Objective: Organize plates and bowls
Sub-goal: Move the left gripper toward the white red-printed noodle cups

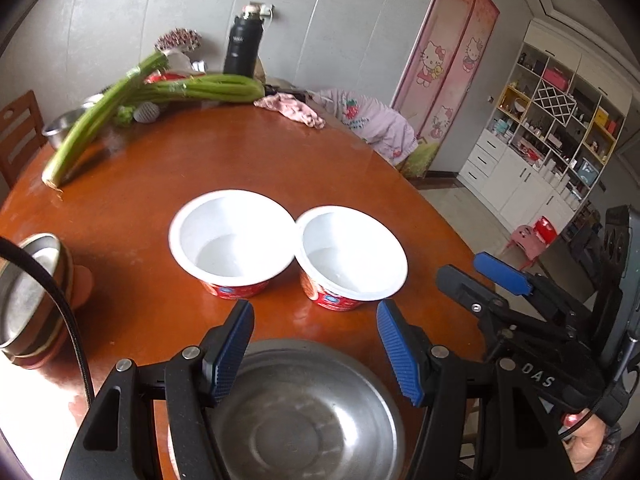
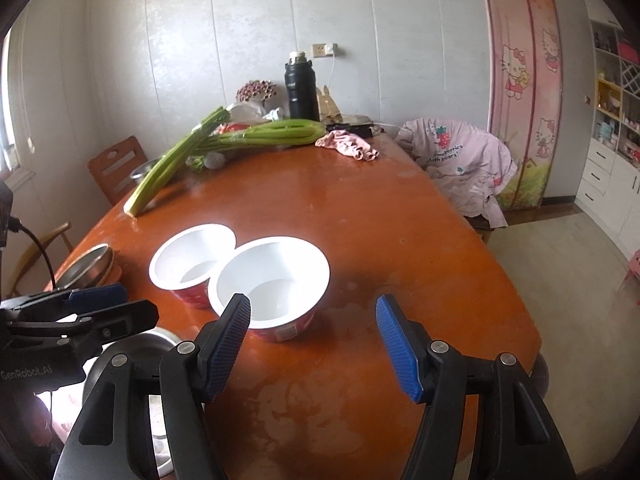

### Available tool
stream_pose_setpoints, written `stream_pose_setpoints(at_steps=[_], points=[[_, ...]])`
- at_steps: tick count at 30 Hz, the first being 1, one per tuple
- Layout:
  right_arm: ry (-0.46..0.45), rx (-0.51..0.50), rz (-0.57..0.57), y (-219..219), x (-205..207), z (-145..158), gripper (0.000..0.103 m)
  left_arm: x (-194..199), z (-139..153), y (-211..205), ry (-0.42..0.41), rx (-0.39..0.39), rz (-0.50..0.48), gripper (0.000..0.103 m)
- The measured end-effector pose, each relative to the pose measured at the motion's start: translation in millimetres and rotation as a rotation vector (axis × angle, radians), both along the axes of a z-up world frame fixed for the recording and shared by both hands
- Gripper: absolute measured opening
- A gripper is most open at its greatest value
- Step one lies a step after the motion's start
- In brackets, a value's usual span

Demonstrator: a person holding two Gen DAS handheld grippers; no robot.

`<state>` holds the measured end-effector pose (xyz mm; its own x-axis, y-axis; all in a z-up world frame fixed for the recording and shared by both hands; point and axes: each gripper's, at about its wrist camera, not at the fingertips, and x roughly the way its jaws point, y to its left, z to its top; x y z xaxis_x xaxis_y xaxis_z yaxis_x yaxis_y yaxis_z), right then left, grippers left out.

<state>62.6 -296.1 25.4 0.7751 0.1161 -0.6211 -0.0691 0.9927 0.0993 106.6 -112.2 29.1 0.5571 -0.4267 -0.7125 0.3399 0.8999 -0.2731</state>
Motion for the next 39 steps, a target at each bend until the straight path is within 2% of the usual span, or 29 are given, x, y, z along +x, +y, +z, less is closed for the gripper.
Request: stream_pose_setpoints(at_steps=[17,27,39], points=[[0.068,-0.009,0.021,-17.2,40.6,-9.9,0.067,30.7,-20.5,-12.7,0.130,-0.028,0.011,0.064],[0.103,-0.022,0.039,-17.3,62.2,-14.5,0.067,44.5,-23.7,-18.8,0.187,-0.105,-0.013,0.064],[0.173,-0.046,0.052,-17.0,89.3,-31.1,0.067,61.0,-33.8,-28.7,0.253,-0.129,-0.026,0.063]])
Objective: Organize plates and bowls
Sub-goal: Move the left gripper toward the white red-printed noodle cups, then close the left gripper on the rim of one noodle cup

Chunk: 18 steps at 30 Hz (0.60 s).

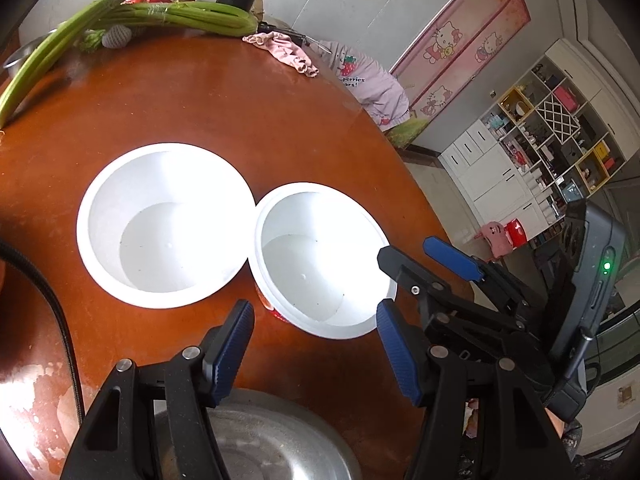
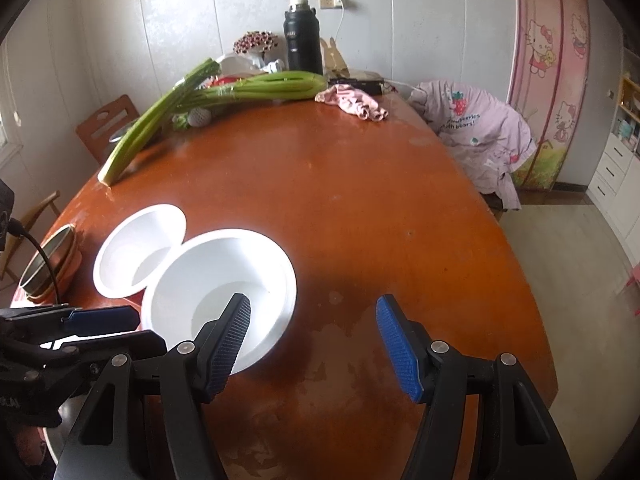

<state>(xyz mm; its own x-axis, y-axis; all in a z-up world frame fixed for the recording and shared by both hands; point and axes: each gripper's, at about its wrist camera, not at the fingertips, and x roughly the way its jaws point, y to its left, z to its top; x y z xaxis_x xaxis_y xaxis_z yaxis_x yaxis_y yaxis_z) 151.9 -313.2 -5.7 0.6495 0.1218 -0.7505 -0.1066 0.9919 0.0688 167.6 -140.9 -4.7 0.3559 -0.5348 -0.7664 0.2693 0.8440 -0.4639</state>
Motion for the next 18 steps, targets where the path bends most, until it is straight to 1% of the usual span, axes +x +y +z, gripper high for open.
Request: stream_pose_setpoints(at_steps=[7,18], points=[[0.036,-0.009,0.004,-3.6,8.9,-8.2,0.067,12.2,-2.5,2.1,0.019,-0.017,0.025,0.063],[0.073,-0.005,0.061,14.3,16.0,-18.7,0.067,27.1,-13.3,8.1,0.057,-0.013,0.054,0.062]])
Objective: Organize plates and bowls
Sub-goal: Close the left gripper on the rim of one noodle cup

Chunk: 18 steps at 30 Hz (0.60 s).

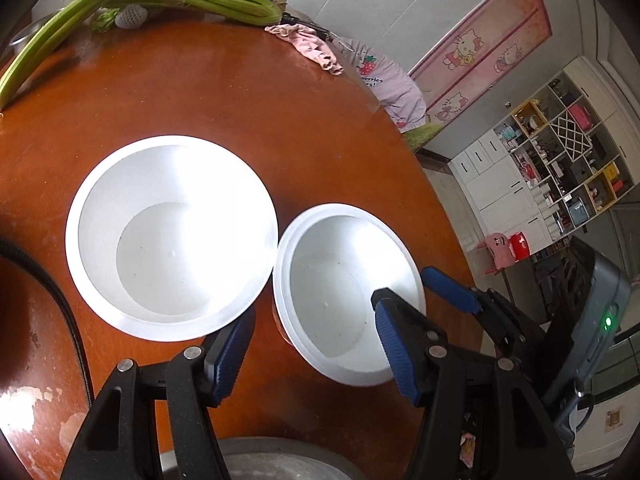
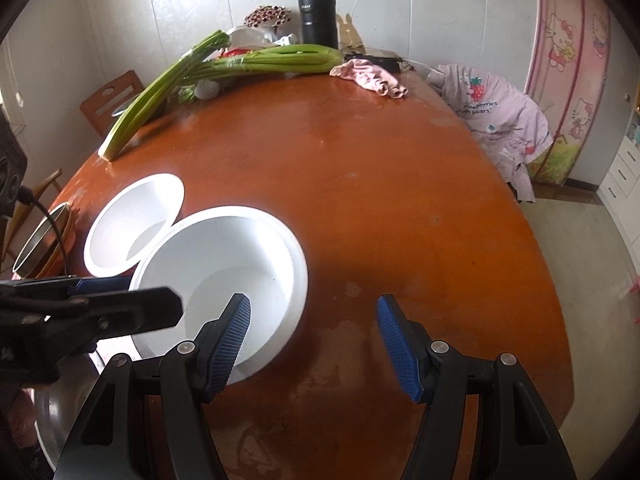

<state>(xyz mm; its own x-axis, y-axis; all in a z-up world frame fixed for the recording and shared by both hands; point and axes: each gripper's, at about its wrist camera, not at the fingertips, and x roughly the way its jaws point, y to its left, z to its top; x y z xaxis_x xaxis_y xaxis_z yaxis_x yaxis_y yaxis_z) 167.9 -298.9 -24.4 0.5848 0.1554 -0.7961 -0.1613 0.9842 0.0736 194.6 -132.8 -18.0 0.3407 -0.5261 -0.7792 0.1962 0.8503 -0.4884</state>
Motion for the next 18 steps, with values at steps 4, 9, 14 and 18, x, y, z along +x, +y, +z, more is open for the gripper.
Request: stream_pose_setpoints(at_steps=[4,9,14,18], points=[[0.009,0.017,0.026,6.7,0.6,-1.3,0.067,2.8,-2.7,-1.4,0.008,0.004,-0.005,0.062],[0.026,0.011,0.046,15.5,0.7,-3.3,0.067,2.5,-3.0,-3.0,0.006,0.006,-0.011,0.059],[0.037,0.016,0.058,19.0,-0.7,-5.2,0.067,2.0,-3.7,-5.8,0.008,-0.009,-0.028,0.055],[0.037,0.024,0.084,23.2,-5.1,-5.2,0.067,1.6,-6.9,-12.5,0.021,-0.014,-0.054,0.054]])
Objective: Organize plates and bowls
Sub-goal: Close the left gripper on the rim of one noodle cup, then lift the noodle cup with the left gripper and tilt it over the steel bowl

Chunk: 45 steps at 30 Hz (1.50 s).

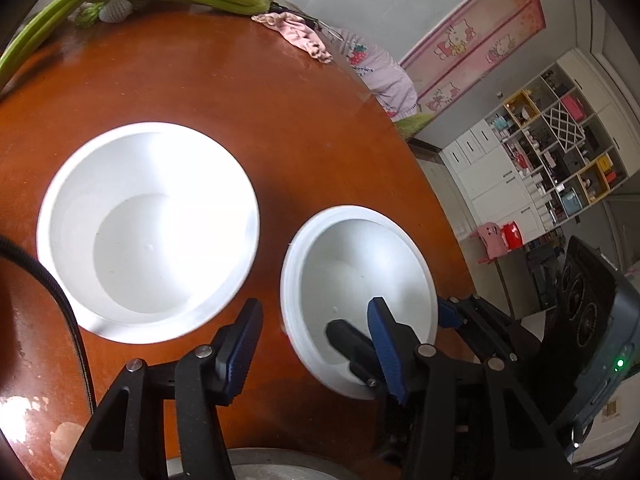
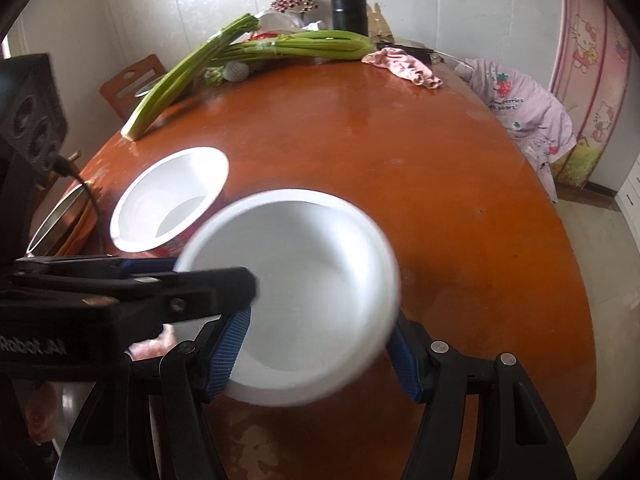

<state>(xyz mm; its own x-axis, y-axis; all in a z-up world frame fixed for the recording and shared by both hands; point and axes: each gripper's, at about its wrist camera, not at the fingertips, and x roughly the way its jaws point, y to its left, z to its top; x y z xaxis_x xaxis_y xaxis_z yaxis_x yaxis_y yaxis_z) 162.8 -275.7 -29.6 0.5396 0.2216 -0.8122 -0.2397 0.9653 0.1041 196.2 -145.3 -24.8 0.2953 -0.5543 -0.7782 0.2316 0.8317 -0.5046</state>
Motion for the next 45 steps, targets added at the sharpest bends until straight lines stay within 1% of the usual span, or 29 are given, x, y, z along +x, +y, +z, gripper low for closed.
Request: stream_pose_setpoints(at_steps=[4,16,20,26,38,45], points=[[0.002,0.011,0.014,3.4,-2.7,0.4,0.067,0.0,-1.0,-2.4,0.005,-0.005,-0.010,0.051],[-0.018,0.034,0.036,10.2,-14.6,5.7,0.067,0.6,0.6,1.2,-0.003,0.010,0.006,0.050],[-0.023,0.029,0.028,10.8,-16.8,7.9,0.068,-1.2,3.3,1.9,-0.010,-0.005,0.001,0.050],[-0.042,0.033,0.026,10.8,-20.9,14.3,0.068,-3.6,8.1,4.0,-0.032,-0.018,0.001,0.050],[-0.095,0.042,0.032,17.0,-34.8,34.8,0.068,-16.5,29.6,14.8,-0.093,-0.049,0.010,0.050],[-0.122,0.029,0.040,23.2,-43.8,44.6,0.068,-25.1,37.4,22.0,-0.120,-0.055,0.016,0.050]])
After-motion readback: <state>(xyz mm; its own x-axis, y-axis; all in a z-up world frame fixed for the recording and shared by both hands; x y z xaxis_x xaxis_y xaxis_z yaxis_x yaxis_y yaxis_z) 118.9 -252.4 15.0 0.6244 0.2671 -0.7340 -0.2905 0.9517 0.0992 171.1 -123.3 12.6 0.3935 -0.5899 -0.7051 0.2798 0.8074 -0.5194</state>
